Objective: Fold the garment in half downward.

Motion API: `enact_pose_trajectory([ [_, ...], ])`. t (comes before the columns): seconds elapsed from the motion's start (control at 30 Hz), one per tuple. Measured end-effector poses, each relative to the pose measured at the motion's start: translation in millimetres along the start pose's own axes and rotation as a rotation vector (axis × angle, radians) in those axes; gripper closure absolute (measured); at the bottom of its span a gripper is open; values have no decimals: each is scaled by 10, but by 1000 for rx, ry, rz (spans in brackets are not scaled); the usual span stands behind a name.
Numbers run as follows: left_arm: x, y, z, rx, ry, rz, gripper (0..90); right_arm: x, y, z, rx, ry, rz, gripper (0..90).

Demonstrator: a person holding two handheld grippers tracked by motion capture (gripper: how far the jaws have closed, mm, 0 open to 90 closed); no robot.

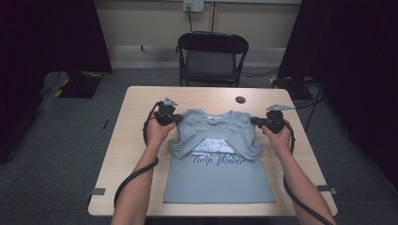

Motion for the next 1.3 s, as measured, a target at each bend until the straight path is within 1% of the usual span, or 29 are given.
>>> enact_pose_trajectory([
  [0.03, 16, -23, 3, 4, -1, -5, 840, -12, -29, 7, 5, -2, 3, 850],
  [0.1, 44, -75, 9, 10, 12, -8, 840, -37, -86, 20, 17, -6, 10, 850],
  [0.3, 115, -206, -4, 34, 22, -20, 840, -109, -246, 36, 40, -26, 27, 850],
  [0.37, 143, -238, -17, 43, 22, -25, 840, -133, -297, 37, 49, -23, 39, 850],
  [0.43, 167, -271, -38, 43, 27, -25, 840, -164, -348, 36, 55, -33, 43, 850],
  [0.53, 204, -317, -76, 46, 31, -35, 840, -216, -406, 14, 55, -50, 50, 850],
  [0.57, 216, -338, -88, 45, 38, -38, 840, -231, -429, 6, 60, -50, 56, 850],
  [0.73, 291, -430, -148, 52, 56, -51, 840, -303, -525, -52, 56, -74, 73, 851],
  [0.87, 344, -483, -216, 44, 77, -53, 840, -354, -578, -111, 54, -90, 89, 850],
  [0.9, 358, -488, -237, 45, 73, -52, 840, -364, -590, -126, 56, -89, 94, 850],
  [0.93, 365, -496, -259, 40, 83, -50, 840, -375, -604, -140, 55, -91, 99, 850],
  [1.0, 391, -510, -296, 43, 78, -57, 840, -400, -633, -172, 54, -103, 105, 850],
  [1.07, 414, -533, -320, 42, 87, -61, 840, -424, -655, -214, 51, -108, 111, 850],
  [1.3, 482, -633, -368, 51, 99, -68, 839, -482, -737, -349, 57, -107, 138, 850],
])
Point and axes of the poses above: each handheld gripper's, and its own axes: y roughly forward along the jaws, z roughly out of its top, x roughly to its right, the point moved 5 cm from there along y, roughly forward along the jaws, and after that the axes turned 2 degrees about -z, right-handed, at the moved point
